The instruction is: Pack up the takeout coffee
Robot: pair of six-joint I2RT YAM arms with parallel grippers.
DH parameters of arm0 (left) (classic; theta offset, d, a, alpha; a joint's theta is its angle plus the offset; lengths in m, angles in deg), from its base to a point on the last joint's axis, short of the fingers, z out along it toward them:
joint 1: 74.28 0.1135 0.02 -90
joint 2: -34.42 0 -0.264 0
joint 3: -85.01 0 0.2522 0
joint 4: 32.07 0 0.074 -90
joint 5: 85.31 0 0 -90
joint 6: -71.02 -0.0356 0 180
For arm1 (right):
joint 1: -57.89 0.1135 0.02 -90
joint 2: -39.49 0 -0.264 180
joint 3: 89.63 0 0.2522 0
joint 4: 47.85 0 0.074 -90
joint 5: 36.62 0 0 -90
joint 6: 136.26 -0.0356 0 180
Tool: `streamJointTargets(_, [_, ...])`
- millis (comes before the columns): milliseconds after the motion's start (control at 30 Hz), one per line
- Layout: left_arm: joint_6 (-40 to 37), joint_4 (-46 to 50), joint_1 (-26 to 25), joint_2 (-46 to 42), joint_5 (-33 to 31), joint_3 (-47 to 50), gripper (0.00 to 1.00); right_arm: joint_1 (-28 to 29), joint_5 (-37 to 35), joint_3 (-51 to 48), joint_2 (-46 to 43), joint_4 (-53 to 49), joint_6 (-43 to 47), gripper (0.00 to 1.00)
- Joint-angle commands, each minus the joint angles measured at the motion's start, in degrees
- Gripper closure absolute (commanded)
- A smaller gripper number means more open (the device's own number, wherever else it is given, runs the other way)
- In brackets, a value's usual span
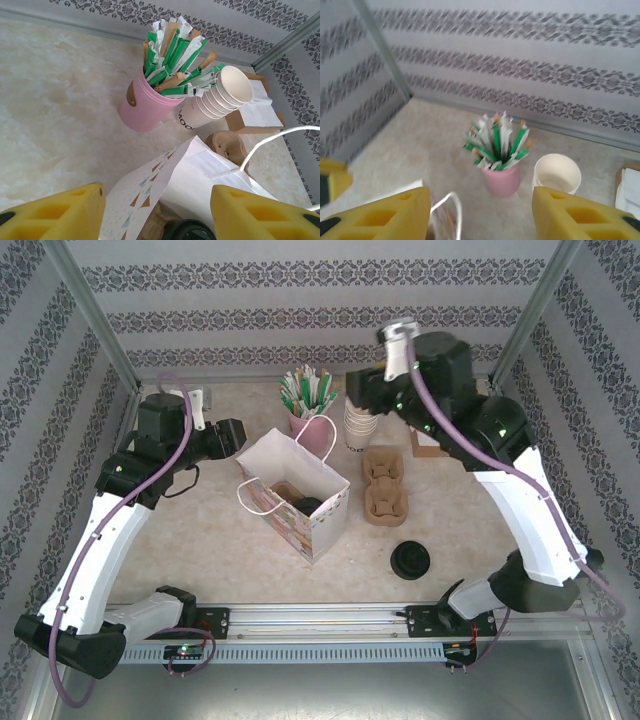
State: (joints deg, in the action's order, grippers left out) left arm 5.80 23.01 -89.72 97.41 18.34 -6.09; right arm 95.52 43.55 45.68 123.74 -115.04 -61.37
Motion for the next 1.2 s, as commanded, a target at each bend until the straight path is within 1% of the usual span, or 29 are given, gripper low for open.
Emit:
streamJointTargets(0, [1.0,-0.9,-0.8,-0.6,-0.2,1.1,0.43,-7.5,11.7,-3.8,3.9,7.4,-4.8,0.47])
streamJointTargets(100, [1.1,-1.2,-0.8,-0.3,0.4,1.6,0.46,-12.3,17.3,-3.0,10.0,7.0,-4.8,0.54])
streamJointTargets(267, [1.1,-1.0,-0.8,0.3,1.9,1.8,0.49,-16.2,24.5,-1.7,20.6,7.0,-4.1,0.63])
streamJointTargets(367, [1.0,-0.8,-0.8,0.8,2.1,2.0,0.51,-16.8,25.9,-0.5,25.5,7.3,-2.5,0.66])
streamJointTargets(500, [1.0,0.1,-0.8,1.9,2.7,1.8,0.52,-17.5,26.1,2.0,30.8,7.4,-1.8,0.65])
streamJointTargets(567, [0.9,0.7,-0.8,2.4,2.5,1.5,0.52,-18.1,27.3,3.6,33.1,7.1,-2.2,0.65])
streamJointTargets(800, [1.1,0.5,-0.8,3.1,2.2,1.7,0.51,-18.4,30.2,5.6,37.0,8.5,-3.3,0.65])
streamJointTargets(900, [1.1,0.7,-0.8,3.5,2.2,1.3,0.52,-18.4,31.5,7.9,38.9,7.1,-3.5,0.65])
streamJointTargets(1100, [0.8,0.4,-0.7,3.7,2.0,1.5,0.51,-17.5,30.5,8.1,39.4,5.9,-2.4,0.65])
streamJointTargets(1167, [0.7,0.5,-0.8,3.9,2.0,1.4,0.51,-17.1,28.9,8.2,39.5,5.0,-1.8,0.65])
